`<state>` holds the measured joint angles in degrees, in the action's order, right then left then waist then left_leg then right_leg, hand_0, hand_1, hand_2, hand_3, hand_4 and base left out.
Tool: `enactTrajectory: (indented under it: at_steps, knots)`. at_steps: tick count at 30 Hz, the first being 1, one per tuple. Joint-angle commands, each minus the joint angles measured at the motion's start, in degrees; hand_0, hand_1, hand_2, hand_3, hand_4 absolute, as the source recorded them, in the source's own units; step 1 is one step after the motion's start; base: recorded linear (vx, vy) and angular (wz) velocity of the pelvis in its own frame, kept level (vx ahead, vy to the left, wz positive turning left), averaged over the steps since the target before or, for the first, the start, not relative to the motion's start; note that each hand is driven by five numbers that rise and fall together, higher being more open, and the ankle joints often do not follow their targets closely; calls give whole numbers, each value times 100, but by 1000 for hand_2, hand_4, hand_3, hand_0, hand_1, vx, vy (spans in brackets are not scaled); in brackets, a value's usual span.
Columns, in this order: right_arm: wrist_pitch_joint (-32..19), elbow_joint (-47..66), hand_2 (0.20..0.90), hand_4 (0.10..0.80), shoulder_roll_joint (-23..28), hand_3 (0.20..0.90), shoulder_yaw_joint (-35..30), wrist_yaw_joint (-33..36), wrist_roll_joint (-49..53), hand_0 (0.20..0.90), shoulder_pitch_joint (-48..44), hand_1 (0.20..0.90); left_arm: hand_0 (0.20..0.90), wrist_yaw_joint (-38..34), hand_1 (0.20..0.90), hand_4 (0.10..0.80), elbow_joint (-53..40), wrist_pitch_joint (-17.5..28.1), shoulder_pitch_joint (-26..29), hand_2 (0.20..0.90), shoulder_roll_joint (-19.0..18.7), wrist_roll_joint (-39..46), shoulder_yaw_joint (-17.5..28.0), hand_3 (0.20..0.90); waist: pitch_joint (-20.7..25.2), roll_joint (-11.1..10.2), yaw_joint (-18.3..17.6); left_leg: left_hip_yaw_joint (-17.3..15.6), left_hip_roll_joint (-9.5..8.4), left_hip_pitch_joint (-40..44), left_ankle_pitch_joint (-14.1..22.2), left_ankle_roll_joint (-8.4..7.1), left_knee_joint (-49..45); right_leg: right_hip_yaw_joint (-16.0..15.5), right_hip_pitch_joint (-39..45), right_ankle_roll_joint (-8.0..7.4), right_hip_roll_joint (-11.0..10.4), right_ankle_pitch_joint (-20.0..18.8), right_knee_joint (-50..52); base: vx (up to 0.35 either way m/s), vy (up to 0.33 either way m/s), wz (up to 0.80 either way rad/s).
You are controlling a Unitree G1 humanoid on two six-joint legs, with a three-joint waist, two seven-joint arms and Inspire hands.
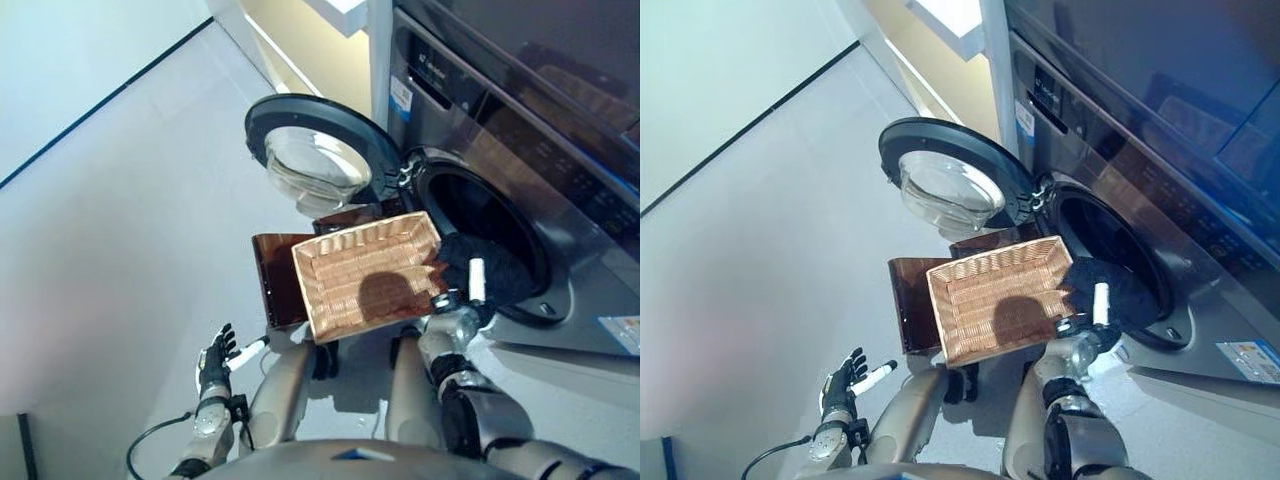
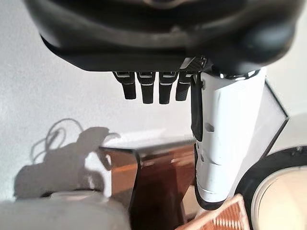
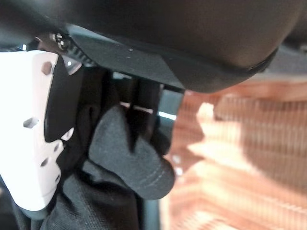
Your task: Pick up the clothes and place them into the washing machine
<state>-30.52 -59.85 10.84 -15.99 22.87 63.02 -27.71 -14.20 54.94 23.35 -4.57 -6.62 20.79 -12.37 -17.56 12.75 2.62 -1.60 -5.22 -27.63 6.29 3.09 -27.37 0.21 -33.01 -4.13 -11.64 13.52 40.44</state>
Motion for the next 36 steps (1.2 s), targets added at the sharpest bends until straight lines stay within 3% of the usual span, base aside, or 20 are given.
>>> enactTrajectory:
  at_steps: [1, 4, 6, 7, 8, 17, 26, 36]
  knots:
    - [-590, 371, 200, 300, 1752, 200, -132, 319, -883, 200, -1555, 200, 900, -54, 900, 800, -400, 483, -181, 900, -582, 6, -4, 900, 241, 217, 258, -18, -180, -319, -181, -93, 309, -225, 255, 52, -104, -513, -845, -15, 14, 24]
    - [-555, 177, 200, 300, 2631, 200, -25, 482, -944, 200, -2143, 200, 900, -54, 900, 800, -424, 443, -189, 900, -730, -62, -67, 900, 330, 332, 380, 75, -253, -218, -319, -149, 550, -322, 340, 21, -197, -515, -920, 12, 23, 39]
    - [-436, 118, 200, 300, 2936, 200, 101, 529, -1057, 200, -2343, 200, 900, -65, 900, 800, -386, 398, -153, 900, -764, -98, -104, 900, 379, 368, 402, 131, -295, -103, -377, -160, 711, -353, 419, 4, -246, -507, -953, 43, 31, 22]
    - [-262, -74, 735, 682, 3134, 735, 240, 528, -1214, 735, -2422, 735, 900, -88, 900, 800, -283, 358, -115, 900, -784, -135, -66, 900, 415, 360, 420, 138, -313, -43, -405, -170, 769, -364, 474, -8, -266, -520, -985, 46, 19, 16]
    - [-170, -155, 900, 800, 3212, 900, 319, 401, -1144, 900, -2497, 900, 900, -79, 900, 800, -227, 336, -79, 900, -761, -130, -42, 900, 424, 373, 419, 144, -316, 10, -425, -177, 844, -361, 507, -11, -264, -532, -1021, 28, 4, 18]
    - [128, -568, 900, 800, 3238, 900, 410, 37, -1110, 900, -2529, 900, 900, 104, 900, 800, -89, 280, -114, 900, -579, 68, -49, 900, 494, 420, 404, 146, -287, 329, -557, -201, 1208, -396, 797, -71, -243, -637, -1305, 3, 12, -3]
    - [187, -719, 900, 800, 2800, 900, 258, -48, -1108, 900, -2167, 900, 900, 131, 900, 800, 70, 231, -84, 900, -483, 24, -67, 900, 490, 348, 369, 186, -216, 487, -648, -210, 1305, -486, 1018, -76, -173, -734, -1458, -7, -10, 1]
    - [728, -992, 900, 800, 1067, 900, 453, -516, -1705, 900, -192, 900, 900, 89, 900, 800, 717, 9, 98, 900, -384, -285, 367, 900, 614, -287, 265, 341, -37, 1003, -659, -285, 1500, -748, 1744, -68, 15, -800, -1920, 31, -71, 0]
